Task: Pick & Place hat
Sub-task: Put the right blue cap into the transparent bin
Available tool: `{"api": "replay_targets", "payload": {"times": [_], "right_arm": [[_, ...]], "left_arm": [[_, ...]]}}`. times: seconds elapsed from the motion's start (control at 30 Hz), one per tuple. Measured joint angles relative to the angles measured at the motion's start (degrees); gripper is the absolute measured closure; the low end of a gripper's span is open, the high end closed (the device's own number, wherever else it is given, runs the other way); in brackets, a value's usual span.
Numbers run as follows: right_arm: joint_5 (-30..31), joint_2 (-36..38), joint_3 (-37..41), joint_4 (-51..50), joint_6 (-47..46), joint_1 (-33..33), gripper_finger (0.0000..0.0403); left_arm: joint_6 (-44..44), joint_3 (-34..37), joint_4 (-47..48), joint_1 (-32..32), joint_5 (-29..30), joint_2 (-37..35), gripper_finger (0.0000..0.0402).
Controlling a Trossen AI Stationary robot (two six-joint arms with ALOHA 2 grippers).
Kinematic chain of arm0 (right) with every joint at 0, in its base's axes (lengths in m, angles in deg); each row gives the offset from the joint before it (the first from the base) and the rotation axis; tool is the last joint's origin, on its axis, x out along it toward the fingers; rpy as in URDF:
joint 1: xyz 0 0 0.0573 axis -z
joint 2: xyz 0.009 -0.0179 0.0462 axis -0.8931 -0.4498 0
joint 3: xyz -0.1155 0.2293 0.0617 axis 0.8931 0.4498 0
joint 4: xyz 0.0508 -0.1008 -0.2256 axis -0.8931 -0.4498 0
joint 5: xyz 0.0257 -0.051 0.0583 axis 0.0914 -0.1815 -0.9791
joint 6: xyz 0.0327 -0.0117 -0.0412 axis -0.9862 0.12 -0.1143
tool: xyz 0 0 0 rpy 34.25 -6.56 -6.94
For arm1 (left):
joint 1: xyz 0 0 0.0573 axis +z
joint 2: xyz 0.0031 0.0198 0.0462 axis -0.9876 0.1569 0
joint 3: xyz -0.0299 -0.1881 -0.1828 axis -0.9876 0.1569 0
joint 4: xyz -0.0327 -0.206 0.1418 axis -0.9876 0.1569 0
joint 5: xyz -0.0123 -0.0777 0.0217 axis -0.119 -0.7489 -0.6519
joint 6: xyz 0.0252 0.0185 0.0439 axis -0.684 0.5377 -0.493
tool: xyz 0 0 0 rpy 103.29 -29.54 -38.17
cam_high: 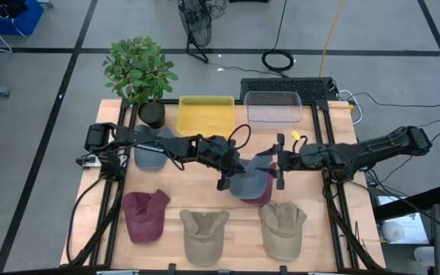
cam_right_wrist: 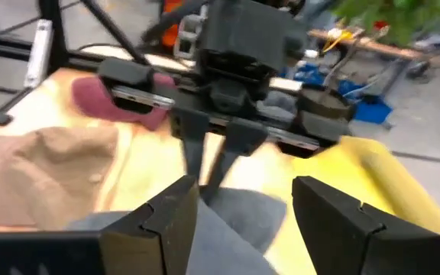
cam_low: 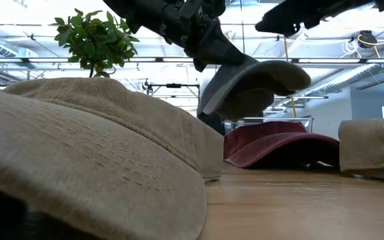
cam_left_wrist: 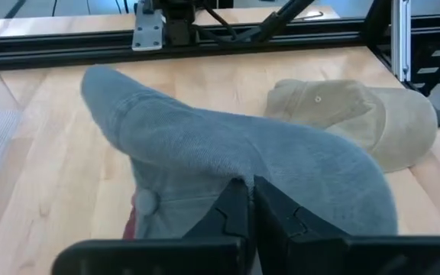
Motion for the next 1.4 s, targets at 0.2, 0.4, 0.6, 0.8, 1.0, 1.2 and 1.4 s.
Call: {"api": "replay_targets", "payload": {"times": [0.2, 0.4, 0.6, 0.8, 1.0, 1.2, 1.4], "right_arm": [[-3.76, -6.11, -2.86, 0.29, -3.48, 2.62, 0.0209], [-8.65, -11.36, -4.06, -0.28, -5.68, 5.02, 0.0226], [-9.87, -12.09, -4.16, -3.99, -7.37, 6.18, 0.0244], [-16.99, -12.09, -4.17, -5.14, -10.68, 7.06, 0.0249], [-17.30, -12.09, -4.18, -4.58, -10.62, 7.09, 0.0246], [-20.24, -12.09, -4.18, -3.27, -12.30, 7.06, 0.0246], [-20.14, -12.51, -4.18, -4.17, -13.46, 7.06, 0.0246]], "left_arm": [[-0.26, 0.00, -1.84, -0.64, -0.05, -0.02, 0.0386], [-0.86, 0.00, -0.94, -1.22, -0.33, -0.02, 0.0390], [-1.35, 0.00, 0.53, -1.20, -0.33, -0.02, 0.0395], [-1.69, 0.00, 0.60, -1.22, -0.35, -0.02, 0.0385], [-1.59, 0.00, 0.67, -1.18, -0.24, -0.02, 0.0391], [-1.54, 0.02, 0.71, -1.18, -0.22, -0.02, 0.0390], [-1.50, 0.04, 0.53, -1.20, 0.66, -0.02, 0.0384]]}}
